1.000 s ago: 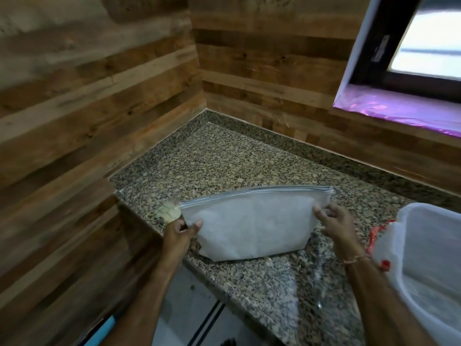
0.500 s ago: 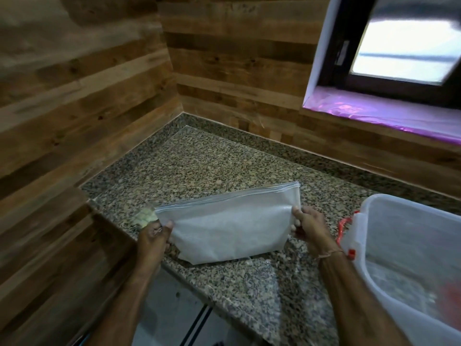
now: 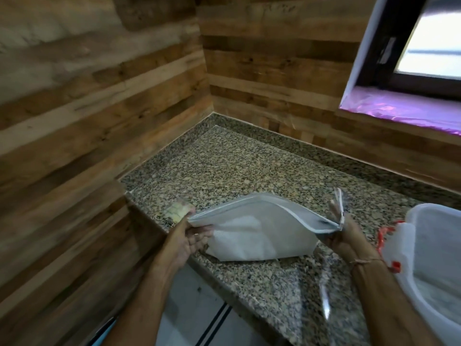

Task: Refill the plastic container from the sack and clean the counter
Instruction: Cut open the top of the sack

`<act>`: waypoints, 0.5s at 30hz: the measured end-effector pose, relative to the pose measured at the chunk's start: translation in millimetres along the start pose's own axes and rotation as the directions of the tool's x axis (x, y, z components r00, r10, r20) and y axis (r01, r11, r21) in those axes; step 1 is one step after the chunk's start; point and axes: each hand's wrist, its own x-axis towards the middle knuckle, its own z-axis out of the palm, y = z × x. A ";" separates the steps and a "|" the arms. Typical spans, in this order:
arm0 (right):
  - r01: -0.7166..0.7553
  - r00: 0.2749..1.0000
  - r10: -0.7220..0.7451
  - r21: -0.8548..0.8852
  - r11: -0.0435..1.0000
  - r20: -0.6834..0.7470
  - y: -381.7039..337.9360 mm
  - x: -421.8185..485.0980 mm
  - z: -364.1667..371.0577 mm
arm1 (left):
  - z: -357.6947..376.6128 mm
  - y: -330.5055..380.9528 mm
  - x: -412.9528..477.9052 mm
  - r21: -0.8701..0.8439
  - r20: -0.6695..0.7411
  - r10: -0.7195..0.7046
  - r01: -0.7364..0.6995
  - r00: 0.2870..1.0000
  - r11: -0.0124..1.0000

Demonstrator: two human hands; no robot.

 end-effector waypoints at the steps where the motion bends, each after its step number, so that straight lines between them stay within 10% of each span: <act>1: -0.012 1.000 0.012 -0.066 0.998 0.007 -0.8 1.1 -0.1 | 0.1 2.4 2.8 -0.005 0.007 -0.032 0.032 0.999 0.999; 9: 0.063 0.975 -0.161 -0.500 0.864 -0.155 4.1 2.2 -13.3 | -13.7 -6.8 11.6 0.050 0.068 -0.092 0.089 0.993 0.995; 15: -0.034 0.996 -0.050 -0.848 0.529 -0.071 -17.1 6.6 -3.2 | -16.1 -0.4 29.1 0.252 0.138 -0.369 0.328 0.919 0.911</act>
